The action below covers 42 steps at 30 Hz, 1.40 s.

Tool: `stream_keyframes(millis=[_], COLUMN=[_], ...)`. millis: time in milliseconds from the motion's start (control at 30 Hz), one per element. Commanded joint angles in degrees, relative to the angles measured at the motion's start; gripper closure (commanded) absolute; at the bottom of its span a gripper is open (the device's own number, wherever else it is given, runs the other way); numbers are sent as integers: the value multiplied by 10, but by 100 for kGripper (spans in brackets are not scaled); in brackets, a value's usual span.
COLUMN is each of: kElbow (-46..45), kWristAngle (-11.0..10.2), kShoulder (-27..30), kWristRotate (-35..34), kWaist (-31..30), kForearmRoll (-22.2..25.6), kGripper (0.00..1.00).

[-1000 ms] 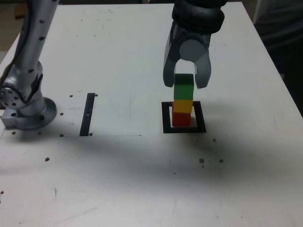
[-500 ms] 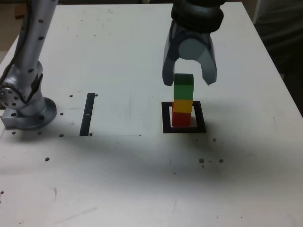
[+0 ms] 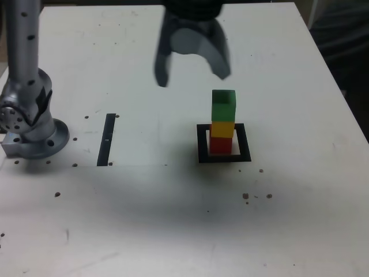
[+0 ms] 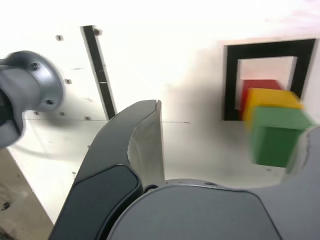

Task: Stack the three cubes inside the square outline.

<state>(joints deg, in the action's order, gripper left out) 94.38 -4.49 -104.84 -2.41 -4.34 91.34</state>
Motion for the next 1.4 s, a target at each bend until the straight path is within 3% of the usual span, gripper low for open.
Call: stream_keyframes(millis=[0,300,633,1200,1367], kElbow=[-43,-203,-370,-535,-551], kWristAngle=[-3,-2,14,16,17], kShoulder=[31,116,179,183,184], kWristRotate=[-8,-29,-39,-31,-25], kWaist=[-1,-1,-1,14,21], kForearmRoll=[-10,-92,-192,-341,-362], kGripper=[0,0,1,0,0])
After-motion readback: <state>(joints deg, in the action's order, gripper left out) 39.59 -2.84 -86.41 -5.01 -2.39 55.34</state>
